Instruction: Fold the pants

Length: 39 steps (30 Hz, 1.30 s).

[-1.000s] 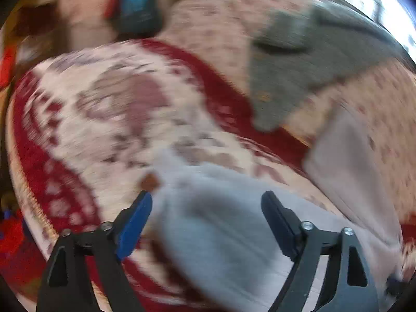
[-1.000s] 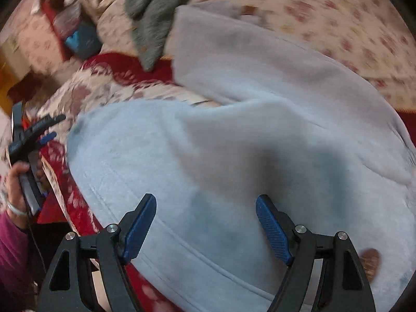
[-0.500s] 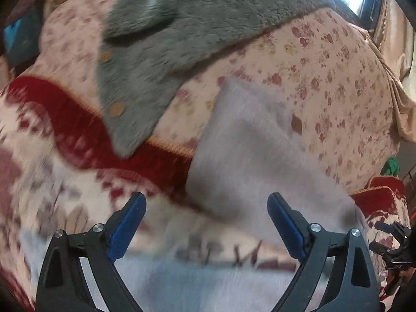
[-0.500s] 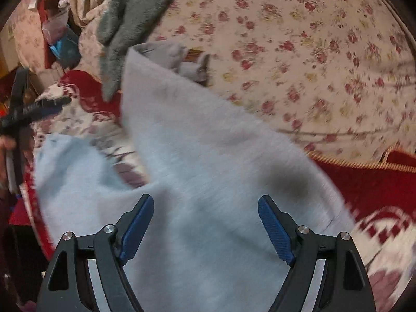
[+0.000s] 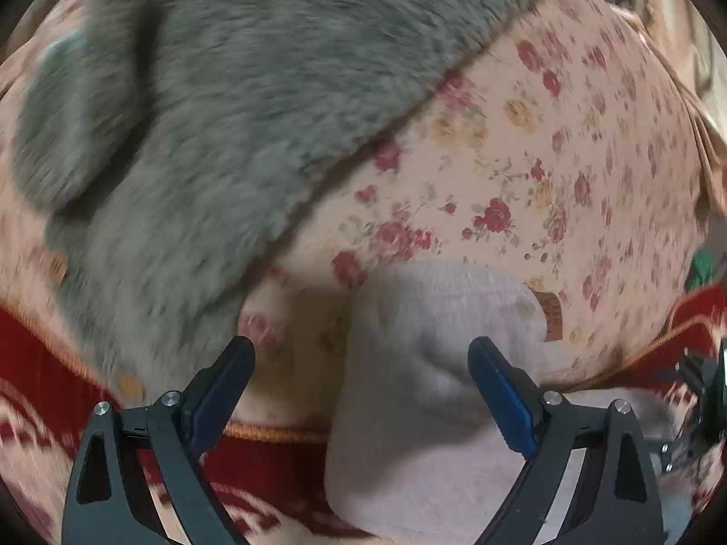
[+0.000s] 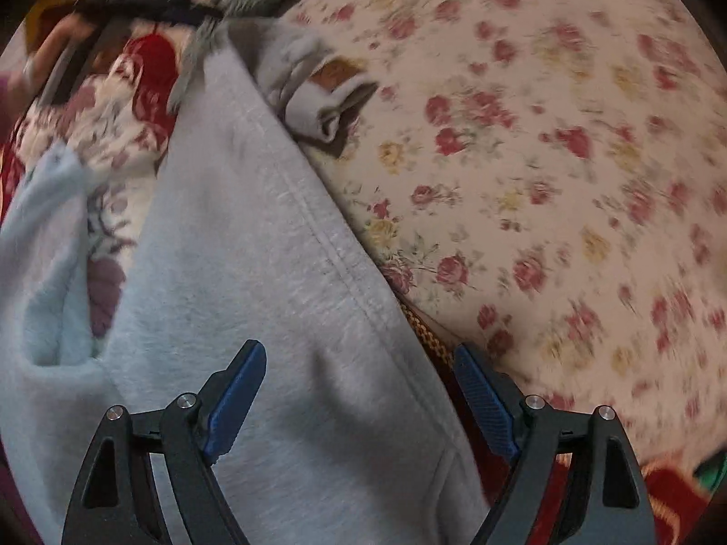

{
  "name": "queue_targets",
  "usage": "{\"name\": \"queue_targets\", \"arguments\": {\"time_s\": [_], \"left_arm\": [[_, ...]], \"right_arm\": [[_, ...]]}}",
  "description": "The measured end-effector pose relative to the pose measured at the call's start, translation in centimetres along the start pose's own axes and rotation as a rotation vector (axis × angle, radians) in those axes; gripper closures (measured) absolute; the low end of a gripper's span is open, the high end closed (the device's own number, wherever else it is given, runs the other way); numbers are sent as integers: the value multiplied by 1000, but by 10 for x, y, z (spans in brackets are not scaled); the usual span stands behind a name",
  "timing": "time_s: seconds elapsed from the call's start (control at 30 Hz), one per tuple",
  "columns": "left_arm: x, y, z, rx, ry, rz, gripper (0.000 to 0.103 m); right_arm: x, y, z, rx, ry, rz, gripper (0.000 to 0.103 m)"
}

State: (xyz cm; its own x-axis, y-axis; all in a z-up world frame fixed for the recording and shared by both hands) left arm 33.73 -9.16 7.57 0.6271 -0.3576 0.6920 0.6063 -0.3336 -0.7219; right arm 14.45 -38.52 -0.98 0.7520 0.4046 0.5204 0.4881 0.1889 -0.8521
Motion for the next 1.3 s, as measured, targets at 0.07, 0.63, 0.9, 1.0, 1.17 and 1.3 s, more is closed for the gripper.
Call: {"name": "queue_targets", "arguments": {"time_s": [0.07, 0.63, 0.9, 1.0, 1.17, 1.3], "left_arm": [[9, 13, -4, -9, 55, 18, 9], [4, 52, -36, 122, 228, 138, 87], [8, -38, 0, 188, 23, 24, 94], [4, -69, 5, 176, -39, -21, 94], [-24, -136, 4, 152, -135, -106, 94], [-75, -186, 1, 130, -219, -167, 94]], "right_arm": [[0, 11, -2, -7, -28, 22, 14], [-10, 33, 21, -111, -164, 86, 81], [16, -57, 13, -314, -129, -43, 84], [25, -94, 14, -363, -110, -78, 84], [33, -154, 38, -413, -140, -133, 84], [11, -200, 88, -403, -189, -171, 84]]}}
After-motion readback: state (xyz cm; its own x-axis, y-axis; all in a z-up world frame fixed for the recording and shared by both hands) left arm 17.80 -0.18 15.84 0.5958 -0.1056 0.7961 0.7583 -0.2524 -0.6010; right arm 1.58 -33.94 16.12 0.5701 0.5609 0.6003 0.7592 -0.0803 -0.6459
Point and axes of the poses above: each gripper's, at about its wrist camera, not at the fingertips, and y roughly the way its jaws point, z to its left, x to its top, the point moved 10 cm from there along y, roughly the way its jaws point, and after that the axes turned 11 degrees about y, right-handed, at the moved point
